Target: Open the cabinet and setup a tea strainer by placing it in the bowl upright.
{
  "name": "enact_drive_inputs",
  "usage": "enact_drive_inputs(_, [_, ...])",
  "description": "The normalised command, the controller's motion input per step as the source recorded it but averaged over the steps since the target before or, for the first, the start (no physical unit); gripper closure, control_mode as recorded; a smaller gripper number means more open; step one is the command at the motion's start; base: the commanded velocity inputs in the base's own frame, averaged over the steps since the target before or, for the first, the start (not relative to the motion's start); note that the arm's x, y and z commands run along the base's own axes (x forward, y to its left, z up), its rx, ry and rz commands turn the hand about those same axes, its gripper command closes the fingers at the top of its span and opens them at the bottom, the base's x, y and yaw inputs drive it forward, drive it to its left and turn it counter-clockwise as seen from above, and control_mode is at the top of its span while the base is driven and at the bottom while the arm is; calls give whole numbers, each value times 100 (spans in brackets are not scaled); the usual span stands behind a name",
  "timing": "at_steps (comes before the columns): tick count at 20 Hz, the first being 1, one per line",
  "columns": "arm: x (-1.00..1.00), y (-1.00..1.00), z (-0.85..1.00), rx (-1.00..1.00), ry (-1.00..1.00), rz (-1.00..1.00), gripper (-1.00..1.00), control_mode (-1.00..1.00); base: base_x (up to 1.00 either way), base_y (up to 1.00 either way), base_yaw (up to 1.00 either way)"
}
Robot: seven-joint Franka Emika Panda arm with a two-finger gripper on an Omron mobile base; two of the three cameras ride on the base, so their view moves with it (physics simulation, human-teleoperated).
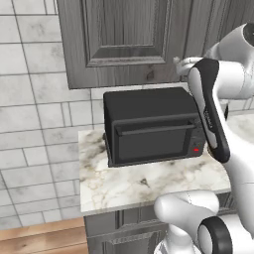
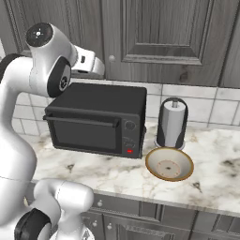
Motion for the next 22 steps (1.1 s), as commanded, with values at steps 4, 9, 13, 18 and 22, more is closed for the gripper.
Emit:
enact_drive_inputs(4, [3, 13, 31, -3, 4, -1, -100, -100, 0, 0, 0])
enact_drive_inputs(9, [31, 24, 3, -3, -1, -5, -100, -100, 0, 0, 0])
enact_drive_inputs(13, [28, 0, 0, 0, -12, -1, -100, -100, 0, 0, 0])
enact_drive_inputs(18, [45, -24, 0, 0, -2, 8, -100, -100, 0, 0, 0])
enact_drive_inputs(22, [36, 0, 0, 0, 0, 2, -100, -100, 0, 0, 0])
